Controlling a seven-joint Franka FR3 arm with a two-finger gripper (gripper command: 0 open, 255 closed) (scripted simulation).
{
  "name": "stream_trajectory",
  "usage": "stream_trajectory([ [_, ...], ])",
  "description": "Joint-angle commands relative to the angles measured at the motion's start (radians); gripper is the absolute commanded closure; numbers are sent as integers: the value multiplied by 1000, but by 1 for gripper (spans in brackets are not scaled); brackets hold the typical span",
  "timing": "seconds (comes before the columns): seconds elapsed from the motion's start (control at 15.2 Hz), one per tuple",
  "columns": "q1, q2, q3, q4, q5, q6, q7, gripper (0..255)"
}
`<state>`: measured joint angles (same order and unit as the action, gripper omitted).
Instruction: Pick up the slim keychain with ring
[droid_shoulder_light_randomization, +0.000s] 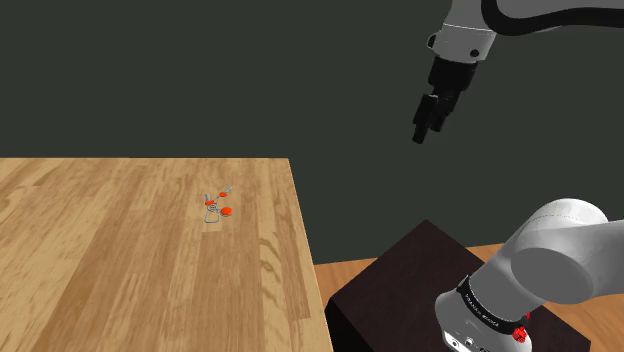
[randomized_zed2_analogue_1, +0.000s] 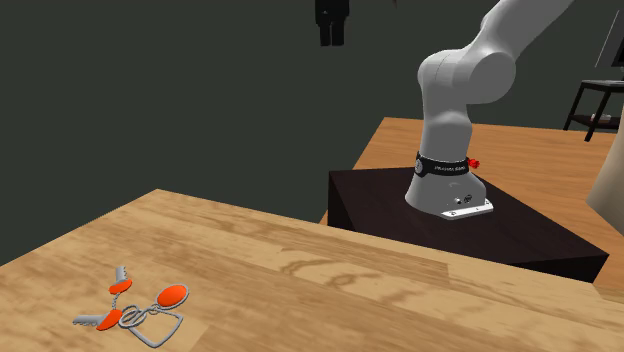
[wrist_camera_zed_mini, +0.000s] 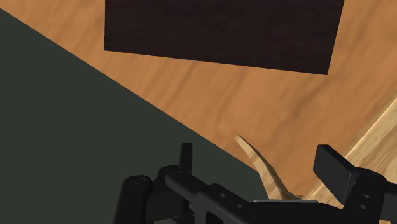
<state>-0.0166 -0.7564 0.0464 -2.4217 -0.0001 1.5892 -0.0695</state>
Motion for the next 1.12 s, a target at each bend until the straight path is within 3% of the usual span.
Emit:
stream_trajectory([
  [0.0, 0, 0, 0, 0, 0, 0, 0, 0],
  [0.59, 43, 212, 170, 42, 97, 175, 216, 0],
  [1.06, 57, 435, 292, 149, 106, 296, 389, 0],
])
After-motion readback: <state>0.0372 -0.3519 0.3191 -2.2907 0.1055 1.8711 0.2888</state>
